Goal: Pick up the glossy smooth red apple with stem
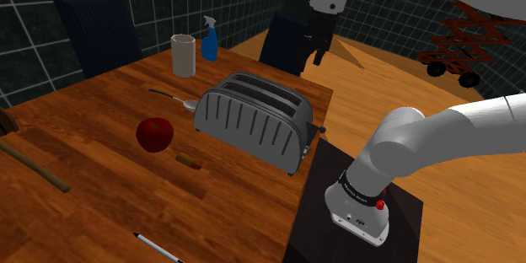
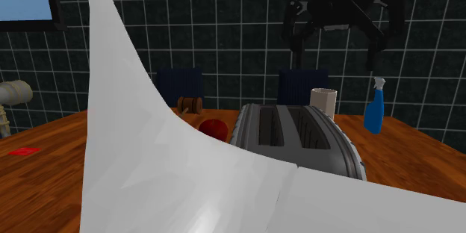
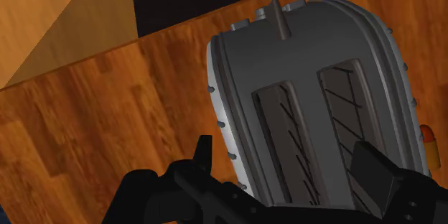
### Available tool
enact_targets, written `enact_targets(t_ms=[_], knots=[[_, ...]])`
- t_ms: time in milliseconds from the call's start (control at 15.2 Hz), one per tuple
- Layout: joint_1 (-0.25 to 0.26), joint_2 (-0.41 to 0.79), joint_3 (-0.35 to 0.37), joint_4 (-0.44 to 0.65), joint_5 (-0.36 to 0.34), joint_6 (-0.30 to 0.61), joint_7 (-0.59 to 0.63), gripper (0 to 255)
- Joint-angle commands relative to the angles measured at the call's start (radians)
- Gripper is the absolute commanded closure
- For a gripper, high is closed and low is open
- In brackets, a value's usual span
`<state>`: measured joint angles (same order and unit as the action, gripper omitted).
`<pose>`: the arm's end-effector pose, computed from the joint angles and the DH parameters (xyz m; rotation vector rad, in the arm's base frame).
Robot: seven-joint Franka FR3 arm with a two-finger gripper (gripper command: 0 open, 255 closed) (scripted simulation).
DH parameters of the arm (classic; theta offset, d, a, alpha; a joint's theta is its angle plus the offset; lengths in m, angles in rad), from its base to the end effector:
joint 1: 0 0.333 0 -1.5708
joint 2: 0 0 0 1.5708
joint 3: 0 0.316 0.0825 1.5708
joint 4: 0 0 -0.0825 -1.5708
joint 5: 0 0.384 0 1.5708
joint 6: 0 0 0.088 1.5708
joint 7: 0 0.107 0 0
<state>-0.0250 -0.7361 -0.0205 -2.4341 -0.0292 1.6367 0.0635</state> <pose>0.3212 -0.0188 0.5435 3.1202 -0.1568 -0.0956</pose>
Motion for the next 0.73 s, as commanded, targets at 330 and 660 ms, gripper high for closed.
enact_targets(t_ms=[330, 660], knots=[[0.017, 0.063, 0.110, -0.017, 0.093, 0.077, 0.200, 0], [0.028, 0.171, 0.217, 0.006, 0.168, 0.166, 0.395, 0]])
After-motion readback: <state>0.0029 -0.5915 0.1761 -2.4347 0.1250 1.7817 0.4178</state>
